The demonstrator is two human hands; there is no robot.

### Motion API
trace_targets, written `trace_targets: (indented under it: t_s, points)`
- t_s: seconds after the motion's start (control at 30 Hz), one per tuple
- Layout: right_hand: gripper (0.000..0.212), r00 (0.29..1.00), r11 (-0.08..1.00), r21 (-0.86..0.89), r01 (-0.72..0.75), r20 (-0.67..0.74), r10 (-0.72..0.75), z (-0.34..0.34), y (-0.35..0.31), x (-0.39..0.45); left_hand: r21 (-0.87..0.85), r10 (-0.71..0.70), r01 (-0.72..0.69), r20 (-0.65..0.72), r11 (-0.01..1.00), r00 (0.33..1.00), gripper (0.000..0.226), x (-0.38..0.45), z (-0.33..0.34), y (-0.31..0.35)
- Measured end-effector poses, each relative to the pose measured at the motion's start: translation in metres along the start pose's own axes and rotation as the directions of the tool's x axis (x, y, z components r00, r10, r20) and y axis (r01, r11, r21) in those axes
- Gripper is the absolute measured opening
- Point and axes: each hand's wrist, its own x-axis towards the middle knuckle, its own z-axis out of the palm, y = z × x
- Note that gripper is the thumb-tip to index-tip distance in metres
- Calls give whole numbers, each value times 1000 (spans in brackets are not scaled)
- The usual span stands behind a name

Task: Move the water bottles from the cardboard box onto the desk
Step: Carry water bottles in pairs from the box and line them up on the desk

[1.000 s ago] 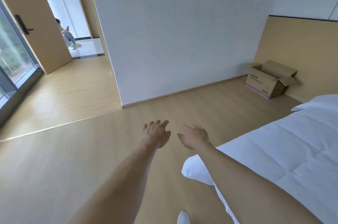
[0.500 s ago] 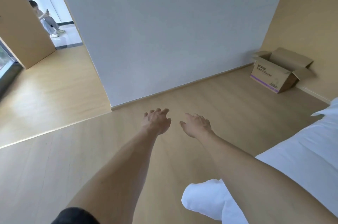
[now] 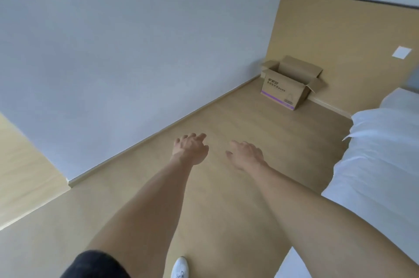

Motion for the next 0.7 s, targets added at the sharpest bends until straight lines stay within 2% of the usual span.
trace_targets:
  t_s: [0.27,0.5,0.7]
  points:
    - [46,987,985,86,-148,-57,153,-45,-20,116,59,138,-141,50,988,989,53,151,-52,-9]
    - [50,952,947,121,-299,-25,304,-66,17,225,95,274,-281,83,955,958,53,273,-64,37]
    - [47,947,936,161,-314,-15,321,-96,56,347,137,300,-309,85,941,950,52,399,-86,74]
